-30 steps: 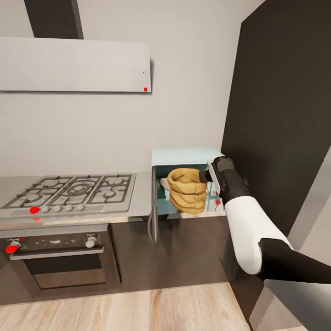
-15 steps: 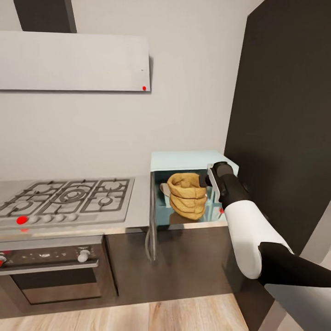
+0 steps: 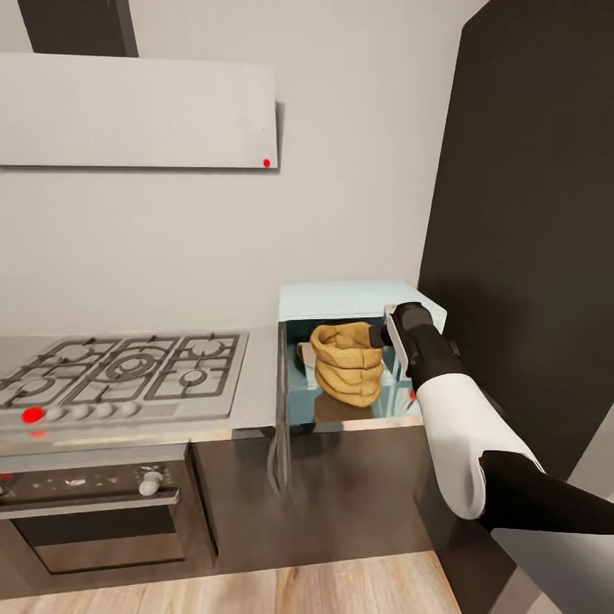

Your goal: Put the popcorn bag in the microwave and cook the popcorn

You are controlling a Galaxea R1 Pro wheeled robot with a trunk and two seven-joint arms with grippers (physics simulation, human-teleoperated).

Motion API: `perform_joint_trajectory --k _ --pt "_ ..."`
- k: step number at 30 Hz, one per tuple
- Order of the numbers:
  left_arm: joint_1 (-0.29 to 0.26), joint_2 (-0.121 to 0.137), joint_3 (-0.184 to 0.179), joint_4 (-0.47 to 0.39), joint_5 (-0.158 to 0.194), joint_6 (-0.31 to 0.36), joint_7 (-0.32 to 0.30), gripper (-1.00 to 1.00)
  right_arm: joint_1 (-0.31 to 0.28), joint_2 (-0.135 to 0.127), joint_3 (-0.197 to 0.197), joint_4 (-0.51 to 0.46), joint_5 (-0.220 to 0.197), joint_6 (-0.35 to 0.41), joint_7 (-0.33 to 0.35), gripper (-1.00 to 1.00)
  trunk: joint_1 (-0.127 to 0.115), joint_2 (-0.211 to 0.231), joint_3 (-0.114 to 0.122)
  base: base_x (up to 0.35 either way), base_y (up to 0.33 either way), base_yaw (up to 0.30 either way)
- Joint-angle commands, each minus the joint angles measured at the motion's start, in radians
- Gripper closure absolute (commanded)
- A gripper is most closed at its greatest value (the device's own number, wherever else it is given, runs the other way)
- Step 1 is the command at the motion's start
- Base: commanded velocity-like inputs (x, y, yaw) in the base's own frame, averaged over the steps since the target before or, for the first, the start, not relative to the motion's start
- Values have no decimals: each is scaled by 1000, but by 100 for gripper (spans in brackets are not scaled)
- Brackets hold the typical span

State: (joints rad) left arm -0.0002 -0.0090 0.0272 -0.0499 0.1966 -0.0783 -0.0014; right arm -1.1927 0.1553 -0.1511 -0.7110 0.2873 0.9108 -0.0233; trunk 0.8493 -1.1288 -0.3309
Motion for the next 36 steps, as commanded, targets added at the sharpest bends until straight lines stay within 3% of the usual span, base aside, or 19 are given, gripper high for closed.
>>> perform_joint_trajectory --k 1,15,36 --pt "0 0 2 -1 5 -2 0 -100 -1 1 -4 -1 -1 2 -3 100 0 -1 -1 167 0 0" --pt "0 0 2 -1 4 -1 0 -100 -1 1 -4 -1 -2 2 -1 100 0 -1 -1 218 0 0" --pt "0 0 2 0 4 -3 0 -100 -1 1 -4 2 -2 5 0 100 0 -1 -1 20 0 0"
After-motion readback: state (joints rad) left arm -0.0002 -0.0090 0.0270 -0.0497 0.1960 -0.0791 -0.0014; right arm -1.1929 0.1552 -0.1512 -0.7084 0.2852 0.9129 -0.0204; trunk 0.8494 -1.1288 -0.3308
